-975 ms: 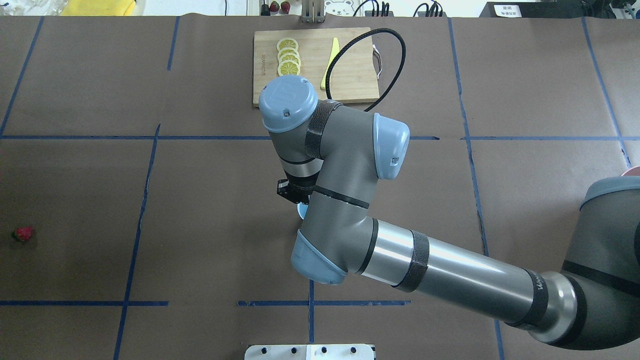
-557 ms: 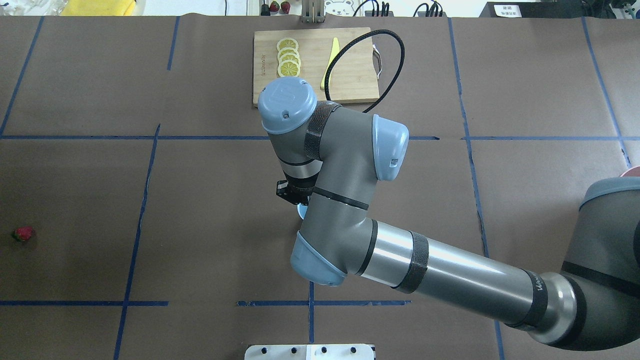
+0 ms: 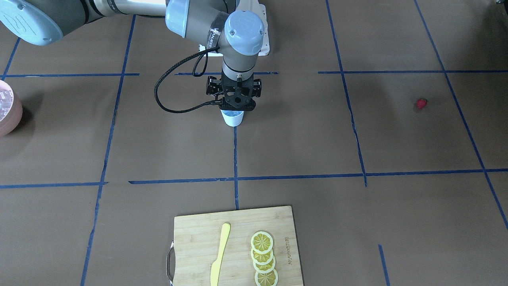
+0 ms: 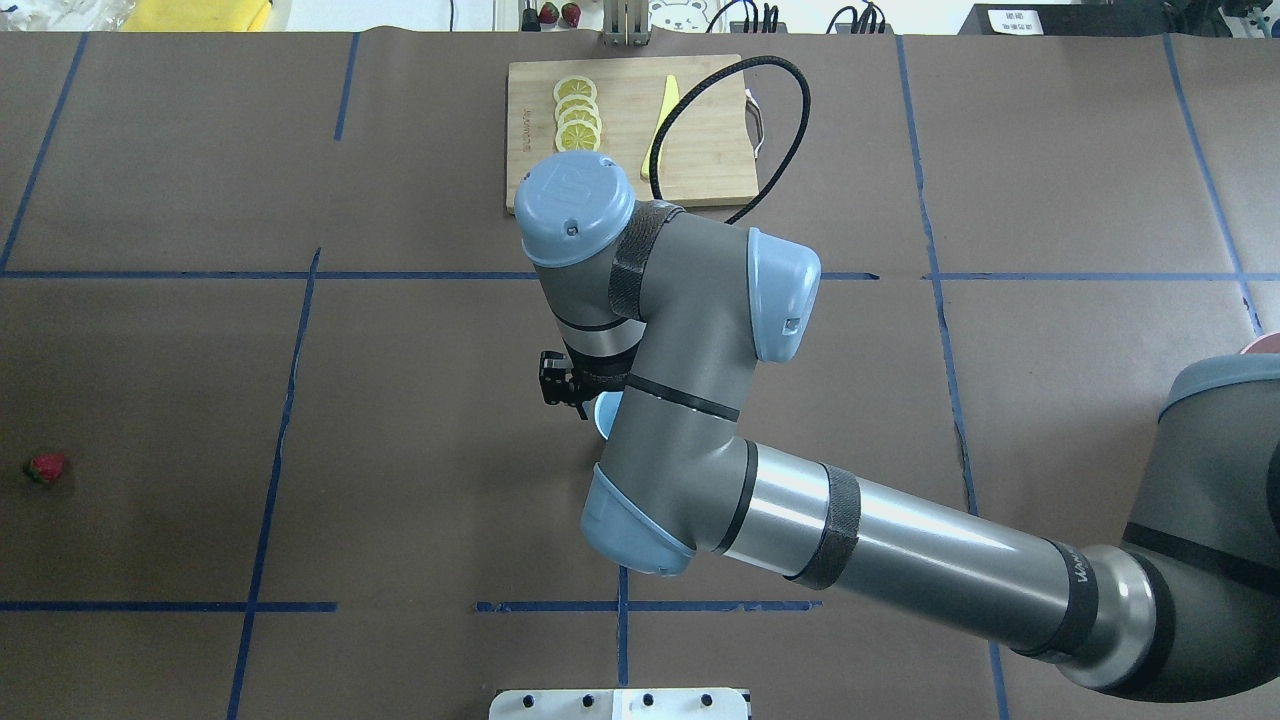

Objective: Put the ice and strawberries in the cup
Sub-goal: 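Withdraw the right gripper toward the ice bowl while the left arm reaches for the strawberry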

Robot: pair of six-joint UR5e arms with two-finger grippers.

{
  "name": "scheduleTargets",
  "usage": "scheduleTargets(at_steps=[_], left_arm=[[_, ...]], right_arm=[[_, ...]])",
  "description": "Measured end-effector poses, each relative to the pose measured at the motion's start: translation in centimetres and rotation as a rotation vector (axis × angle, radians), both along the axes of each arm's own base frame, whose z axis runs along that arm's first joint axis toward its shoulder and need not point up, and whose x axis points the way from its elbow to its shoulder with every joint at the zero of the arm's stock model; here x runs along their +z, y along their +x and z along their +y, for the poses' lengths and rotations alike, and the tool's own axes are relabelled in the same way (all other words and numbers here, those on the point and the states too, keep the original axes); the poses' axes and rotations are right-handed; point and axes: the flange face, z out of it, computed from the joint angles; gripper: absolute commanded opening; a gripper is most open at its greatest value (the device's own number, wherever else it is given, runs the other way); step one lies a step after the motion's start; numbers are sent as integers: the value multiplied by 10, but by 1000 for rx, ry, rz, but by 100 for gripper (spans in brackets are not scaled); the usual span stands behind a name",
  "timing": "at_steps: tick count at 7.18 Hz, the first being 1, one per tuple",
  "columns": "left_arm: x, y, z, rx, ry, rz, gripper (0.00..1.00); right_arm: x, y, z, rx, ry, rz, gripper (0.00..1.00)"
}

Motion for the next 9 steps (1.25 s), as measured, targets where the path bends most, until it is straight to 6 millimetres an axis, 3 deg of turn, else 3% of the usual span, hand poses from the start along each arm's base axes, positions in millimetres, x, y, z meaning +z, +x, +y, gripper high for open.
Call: scheduleTargets(at_steps=[1, 2, 3, 4, 6, 9], left_arm=[[0, 0, 0, 0, 1, 0, 100], [-1, 0, 0, 1, 3, 0, 100], [-2, 5, -1, 10, 6, -1, 100], [-5, 19, -2, 29, 3, 1, 100], [-15, 67, 6, 27, -21, 15, 100], [11, 112, 73, -71, -27, 76, 99]], right_arm=[[-5, 6, 3, 0, 4, -7, 99], [-9, 25, 8, 6, 10, -20, 99], [-7, 58, 10, 23, 24, -41, 99], [5, 101, 6, 49, 47, -65, 99], [33, 198, -16, 72, 135, -108, 99], [108, 337, -57, 4, 235, -115, 99]])
